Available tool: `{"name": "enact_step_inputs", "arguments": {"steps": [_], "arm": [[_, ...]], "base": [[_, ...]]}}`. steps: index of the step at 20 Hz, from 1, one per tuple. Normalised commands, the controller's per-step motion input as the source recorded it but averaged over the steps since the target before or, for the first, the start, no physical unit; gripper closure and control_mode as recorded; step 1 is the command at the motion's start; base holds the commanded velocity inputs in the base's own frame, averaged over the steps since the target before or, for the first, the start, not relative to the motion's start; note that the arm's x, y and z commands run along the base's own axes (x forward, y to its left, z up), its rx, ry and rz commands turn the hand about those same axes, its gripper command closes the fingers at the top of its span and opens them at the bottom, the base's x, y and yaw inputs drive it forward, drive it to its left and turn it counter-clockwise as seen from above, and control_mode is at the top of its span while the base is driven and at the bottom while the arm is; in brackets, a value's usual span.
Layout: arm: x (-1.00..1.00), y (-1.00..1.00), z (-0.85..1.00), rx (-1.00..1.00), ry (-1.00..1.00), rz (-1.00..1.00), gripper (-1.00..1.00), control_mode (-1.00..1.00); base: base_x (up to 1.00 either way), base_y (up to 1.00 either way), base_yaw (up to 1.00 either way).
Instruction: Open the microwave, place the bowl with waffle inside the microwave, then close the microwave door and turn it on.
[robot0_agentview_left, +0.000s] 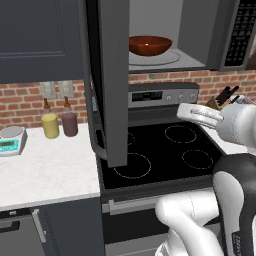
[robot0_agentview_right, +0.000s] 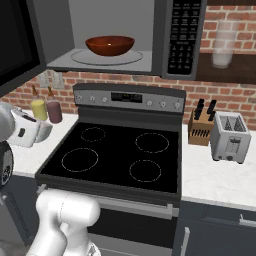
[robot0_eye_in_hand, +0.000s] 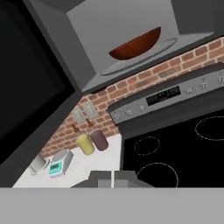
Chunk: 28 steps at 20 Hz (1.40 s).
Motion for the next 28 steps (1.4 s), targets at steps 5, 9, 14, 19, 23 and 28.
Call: {"name": "enact_step_inputs", "arguments": {"steps": [5, 9, 14, 19, 23, 28], "arm": [[-0.99, 0.36, 0.02, -0.24, 0.00, -0.04, 1.00, -1.00], [-0.73, 0.54, 0.03, -0.28, -0.04, -0.08, 1.00, -1.00], [-0.54, 0.36, 0.18, -0.30, -0.23, -0.21, 1.00, -1.00], [-0.41, 0.34, 0.18, -0.28, -0.33, -0.23, 1.00, -1.00], [-0.06, 0.78, 0.02, -0.32, -0.44, -0.19, 1.00, -1.00], [0.00, 0.95, 0.00, -0.34, -0.50, -0.22, 1.00, -1.00]], "base": [[0.00, 0.00, 0.00], [0.00, 0.00, 0.00], [0.00, 0.00, 0.00], [0.00, 0.00, 0.00], [0.00, 0.00, 0.00], [0.00, 0.00, 0.00]]}}
